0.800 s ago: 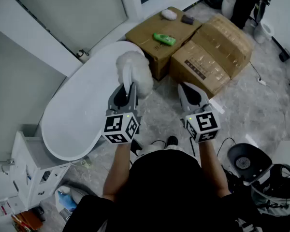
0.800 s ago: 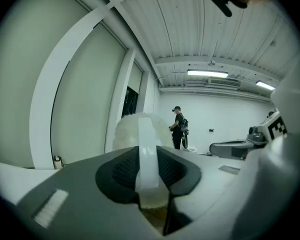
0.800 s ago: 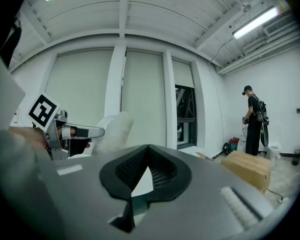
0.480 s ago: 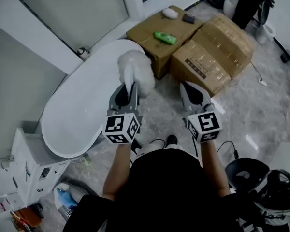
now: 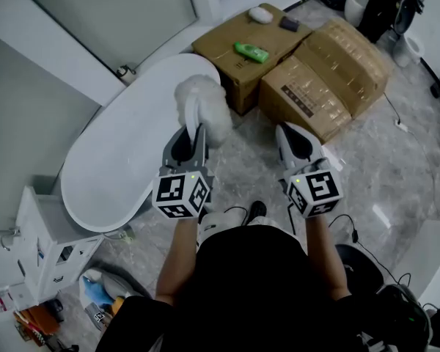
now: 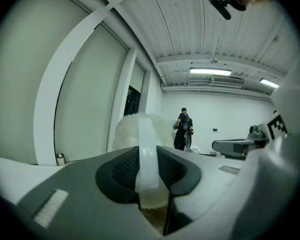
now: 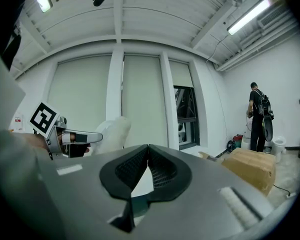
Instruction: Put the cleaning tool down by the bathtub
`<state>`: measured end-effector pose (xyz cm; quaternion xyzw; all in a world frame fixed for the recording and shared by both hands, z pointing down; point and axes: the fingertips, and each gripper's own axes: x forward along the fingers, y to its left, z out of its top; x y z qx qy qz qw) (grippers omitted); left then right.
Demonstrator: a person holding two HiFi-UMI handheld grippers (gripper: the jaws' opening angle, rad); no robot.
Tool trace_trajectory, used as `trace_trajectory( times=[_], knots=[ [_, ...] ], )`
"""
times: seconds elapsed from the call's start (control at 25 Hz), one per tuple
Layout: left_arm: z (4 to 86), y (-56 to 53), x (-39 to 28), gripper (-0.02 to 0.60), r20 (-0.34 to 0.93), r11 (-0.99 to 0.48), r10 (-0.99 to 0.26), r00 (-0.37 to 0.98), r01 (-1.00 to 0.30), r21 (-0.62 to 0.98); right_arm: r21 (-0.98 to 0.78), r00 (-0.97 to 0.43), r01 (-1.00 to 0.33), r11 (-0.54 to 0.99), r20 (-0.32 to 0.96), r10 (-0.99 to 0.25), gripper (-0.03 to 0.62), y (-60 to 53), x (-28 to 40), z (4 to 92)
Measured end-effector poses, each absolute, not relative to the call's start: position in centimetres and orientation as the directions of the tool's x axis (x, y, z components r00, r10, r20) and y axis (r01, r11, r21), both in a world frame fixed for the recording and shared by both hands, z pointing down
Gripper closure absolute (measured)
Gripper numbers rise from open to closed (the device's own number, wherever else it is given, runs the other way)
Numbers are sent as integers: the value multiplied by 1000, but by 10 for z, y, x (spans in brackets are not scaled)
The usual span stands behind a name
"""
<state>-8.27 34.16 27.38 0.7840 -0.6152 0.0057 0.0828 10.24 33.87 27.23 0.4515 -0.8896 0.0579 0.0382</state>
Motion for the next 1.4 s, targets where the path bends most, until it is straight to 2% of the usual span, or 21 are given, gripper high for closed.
trace_trajectory(
  times=[0.6, 1.4],
  knots=[
    [298, 324, -80, 492, 166, -211, -958, 234, -967, 144, -85, -591, -805, 586, 179, -786, 585, 319, 107, 297],
    [300, 177, -122, 492, 161, -227, -953, 257, -957, 181, -60, -566, -821, 568, 225, -793, 583, 184, 71, 291]
  ],
)
